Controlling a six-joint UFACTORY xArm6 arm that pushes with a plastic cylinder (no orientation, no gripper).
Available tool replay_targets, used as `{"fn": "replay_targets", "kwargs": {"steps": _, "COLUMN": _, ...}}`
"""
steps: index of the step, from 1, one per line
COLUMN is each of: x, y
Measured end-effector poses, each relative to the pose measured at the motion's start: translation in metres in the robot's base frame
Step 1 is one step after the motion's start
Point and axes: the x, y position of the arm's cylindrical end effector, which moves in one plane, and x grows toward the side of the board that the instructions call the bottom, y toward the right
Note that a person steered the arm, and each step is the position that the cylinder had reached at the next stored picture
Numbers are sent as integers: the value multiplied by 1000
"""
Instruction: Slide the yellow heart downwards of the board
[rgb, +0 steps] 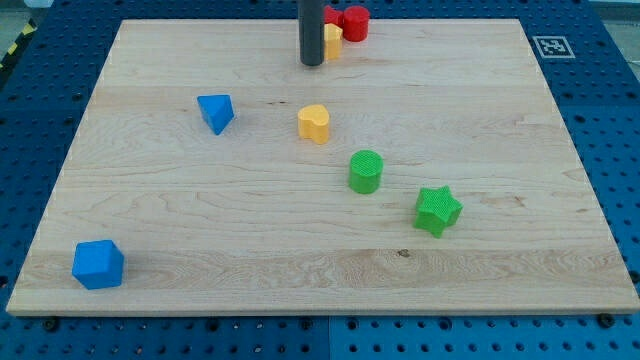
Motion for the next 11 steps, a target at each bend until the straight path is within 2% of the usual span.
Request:
{"fn": "replay_targets", "kwargs": {"steps": 2, "x": 8, "y": 0}}
{"fn": "replay_targets", "kwargs": {"steps": 4, "x": 45, "y": 0}}
{"fn": "replay_targets", "kwargs": {"steps": 7, "x": 46, "y": 0}}
{"fn": "replay_targets", "kwargs": {"steps": 8, "x": 72, "y": 0}}
{"fn": "replay_targets", "kwargs": {"steps": 9, "x": 78, "y": 0}}
{"fn": "replay_targets", "kwargs": {"steps": 11, "x": 91, "y": 33}}
